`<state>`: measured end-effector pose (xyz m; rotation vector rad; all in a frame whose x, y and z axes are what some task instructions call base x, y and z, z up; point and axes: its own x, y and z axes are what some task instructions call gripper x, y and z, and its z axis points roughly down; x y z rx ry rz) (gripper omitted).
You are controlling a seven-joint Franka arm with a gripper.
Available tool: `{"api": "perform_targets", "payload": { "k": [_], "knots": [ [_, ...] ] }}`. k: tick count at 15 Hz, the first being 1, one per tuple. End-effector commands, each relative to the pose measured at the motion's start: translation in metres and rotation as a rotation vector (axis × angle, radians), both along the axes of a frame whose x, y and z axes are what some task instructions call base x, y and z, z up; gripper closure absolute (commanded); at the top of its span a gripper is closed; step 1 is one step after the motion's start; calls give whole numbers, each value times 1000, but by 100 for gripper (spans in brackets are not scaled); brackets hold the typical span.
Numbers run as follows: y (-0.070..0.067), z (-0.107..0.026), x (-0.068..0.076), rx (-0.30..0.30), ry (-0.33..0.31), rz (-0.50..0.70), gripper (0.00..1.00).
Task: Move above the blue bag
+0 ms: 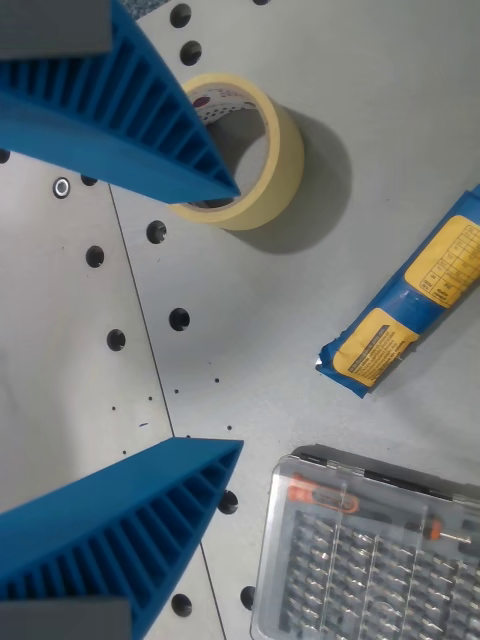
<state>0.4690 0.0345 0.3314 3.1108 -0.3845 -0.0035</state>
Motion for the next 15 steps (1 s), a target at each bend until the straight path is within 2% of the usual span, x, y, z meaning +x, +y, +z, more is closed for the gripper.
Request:
{"api": "perform_targets", "payload": {
  "k": [1, 9, 15],
  "knots": [
    [0, 2, 0, 0, -4, 1, 0],
    [0, -1, 1, 0, -4, 45, 0],
    [1, -11, 4, -1, -11, 146, 0]
  ]
}}
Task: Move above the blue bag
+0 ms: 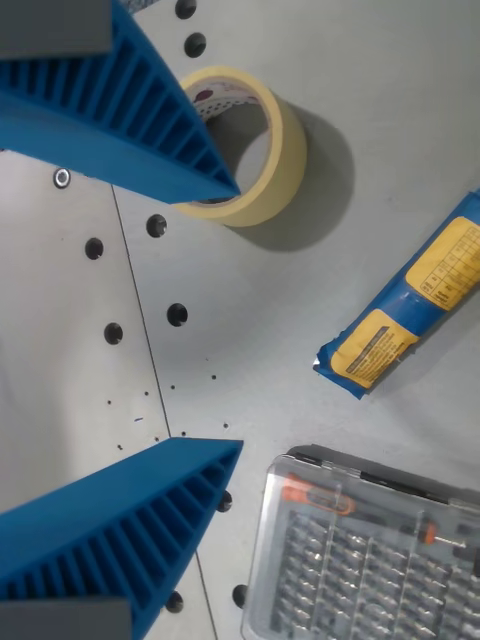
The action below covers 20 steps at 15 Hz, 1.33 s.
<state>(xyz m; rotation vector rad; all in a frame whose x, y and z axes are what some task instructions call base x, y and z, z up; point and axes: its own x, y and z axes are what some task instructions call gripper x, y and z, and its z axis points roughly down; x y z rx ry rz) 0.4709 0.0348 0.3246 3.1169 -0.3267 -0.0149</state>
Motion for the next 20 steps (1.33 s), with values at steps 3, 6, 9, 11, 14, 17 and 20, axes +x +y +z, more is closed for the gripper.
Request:
{"api": "perform_targets", "payload": {
  "k": [3, 6, 9, 11, 14, 17, 20],
  "knots": [
    [1, -13, 5, -4, -24, 177, 0],
    [2, -24, 8, -9, -26, 257, 0],
    [2, -37, 11, -15, -29, 336, 0],
    [3, -46, 14, -18, -29, 392, 0],
    [4, -61, 18, -24, -28, 478, 0],
    [4, -76, 22, -28, -25, 553, 0],
    [5, -91, 27, -36, -22, 613, 0]
  ]
}}
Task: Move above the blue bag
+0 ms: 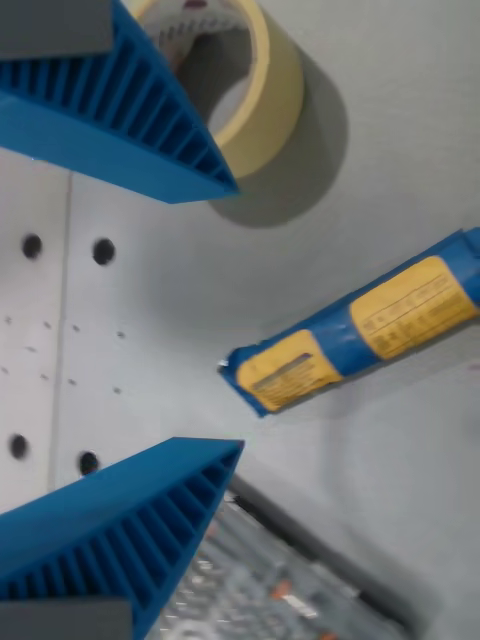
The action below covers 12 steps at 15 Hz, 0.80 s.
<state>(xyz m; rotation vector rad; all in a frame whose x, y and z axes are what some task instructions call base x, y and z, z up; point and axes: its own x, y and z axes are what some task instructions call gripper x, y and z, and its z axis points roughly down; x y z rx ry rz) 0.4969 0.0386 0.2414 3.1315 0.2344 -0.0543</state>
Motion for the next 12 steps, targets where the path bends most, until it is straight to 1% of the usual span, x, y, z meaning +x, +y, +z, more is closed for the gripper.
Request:
{"api": "perform_targets", "payload": {
  "k": [1, 5, 9, 12],
  "knots": [
    [1, -12, 2, -36, -55, 275, 0],
    [2, -32, 9, -48, -44, 351, 0],
    [3, -50, 15, -44, -33, 393, 0],
    [3, -61, 19, -43, -22, 409, 0]
  ]
}}
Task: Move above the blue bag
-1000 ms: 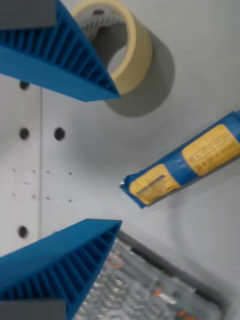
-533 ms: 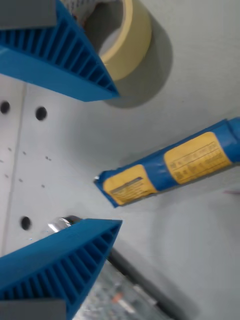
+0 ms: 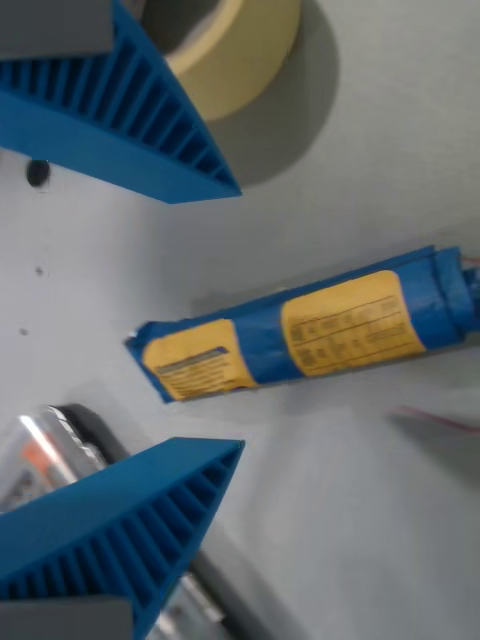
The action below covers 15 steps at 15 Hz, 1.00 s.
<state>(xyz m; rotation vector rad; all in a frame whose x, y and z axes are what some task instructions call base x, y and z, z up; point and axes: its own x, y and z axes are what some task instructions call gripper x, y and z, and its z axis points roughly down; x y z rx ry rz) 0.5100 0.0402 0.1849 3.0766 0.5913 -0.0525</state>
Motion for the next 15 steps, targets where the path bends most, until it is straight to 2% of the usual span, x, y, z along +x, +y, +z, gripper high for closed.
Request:
{"api": "perform_targets", "payload": {
  "k": [1, 8, 15],
  "knots": [
    [2, -7, 7, -36, -22, 183, 0],
    [1, -21, 14, -41, -6, 163, 0],
    [1, -25, 16, -42, -3, 132, 0]
  ]
}}
